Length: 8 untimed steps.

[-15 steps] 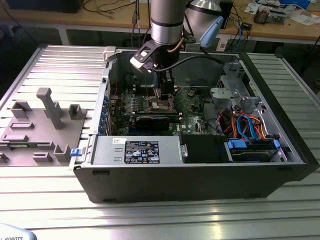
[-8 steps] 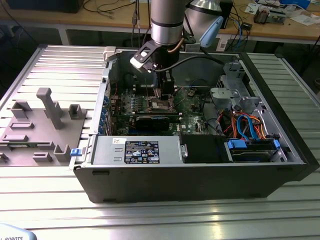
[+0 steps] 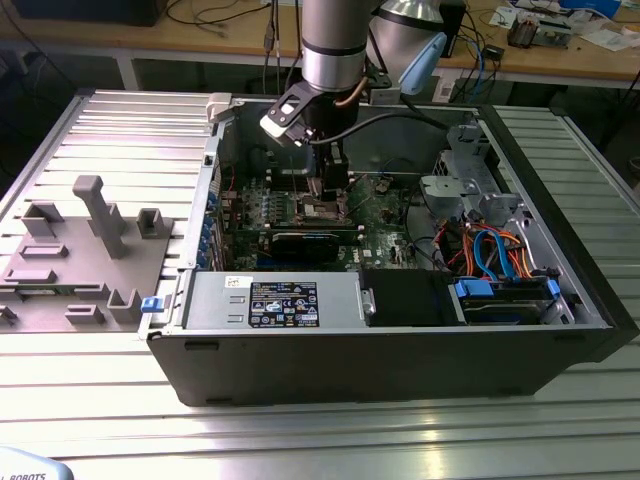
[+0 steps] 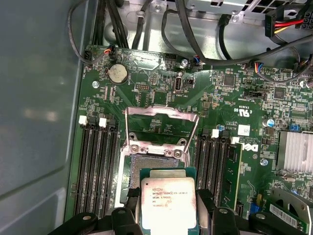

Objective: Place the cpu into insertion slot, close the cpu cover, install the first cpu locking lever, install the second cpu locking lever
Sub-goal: 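Place the cpu into insertion slot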

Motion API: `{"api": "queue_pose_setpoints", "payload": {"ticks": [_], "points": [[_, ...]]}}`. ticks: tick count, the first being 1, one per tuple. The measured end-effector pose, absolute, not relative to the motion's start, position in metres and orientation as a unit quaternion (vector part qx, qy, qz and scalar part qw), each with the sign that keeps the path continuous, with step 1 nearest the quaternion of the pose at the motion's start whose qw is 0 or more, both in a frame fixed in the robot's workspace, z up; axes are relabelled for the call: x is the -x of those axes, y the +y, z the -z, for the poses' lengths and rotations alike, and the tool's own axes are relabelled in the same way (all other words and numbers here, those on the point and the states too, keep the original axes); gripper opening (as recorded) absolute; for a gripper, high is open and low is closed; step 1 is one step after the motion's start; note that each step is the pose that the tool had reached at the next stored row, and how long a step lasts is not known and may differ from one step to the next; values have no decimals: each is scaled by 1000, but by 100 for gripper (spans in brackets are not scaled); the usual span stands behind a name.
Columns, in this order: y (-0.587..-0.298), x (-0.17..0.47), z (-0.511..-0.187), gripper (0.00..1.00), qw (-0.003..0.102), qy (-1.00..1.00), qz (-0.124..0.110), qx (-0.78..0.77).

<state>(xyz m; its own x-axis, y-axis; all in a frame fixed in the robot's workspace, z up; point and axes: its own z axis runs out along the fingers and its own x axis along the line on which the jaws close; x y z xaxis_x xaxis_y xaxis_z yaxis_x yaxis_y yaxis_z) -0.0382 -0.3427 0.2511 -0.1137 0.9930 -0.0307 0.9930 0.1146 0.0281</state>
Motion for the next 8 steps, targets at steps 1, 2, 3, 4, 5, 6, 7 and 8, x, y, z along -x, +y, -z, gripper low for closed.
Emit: {"api": "queue_pose_setpoints", "payload": {"ticks": [1, 2, 3, 4, 5, 6, 7, 8], "points": [[-343, 38, -250, 55, 21, 745, 0, -666], [-343, 38, -250, 55, 21, 745, 0, -666], [-343, 38, -250, 55, 21, 745, 0, -666], [-343, 38, -250, 55, 21, 745, 0, -667], [-343, 38, -250, 55, 21, 745, 0, -667], [-343, 38, -250, 55, 21, 745, 0, -667], [-343, 38, -250, 55, 21, 744, 0, -667], [-343, 38, -250, 55, 21, 744, 0, -668]]}}
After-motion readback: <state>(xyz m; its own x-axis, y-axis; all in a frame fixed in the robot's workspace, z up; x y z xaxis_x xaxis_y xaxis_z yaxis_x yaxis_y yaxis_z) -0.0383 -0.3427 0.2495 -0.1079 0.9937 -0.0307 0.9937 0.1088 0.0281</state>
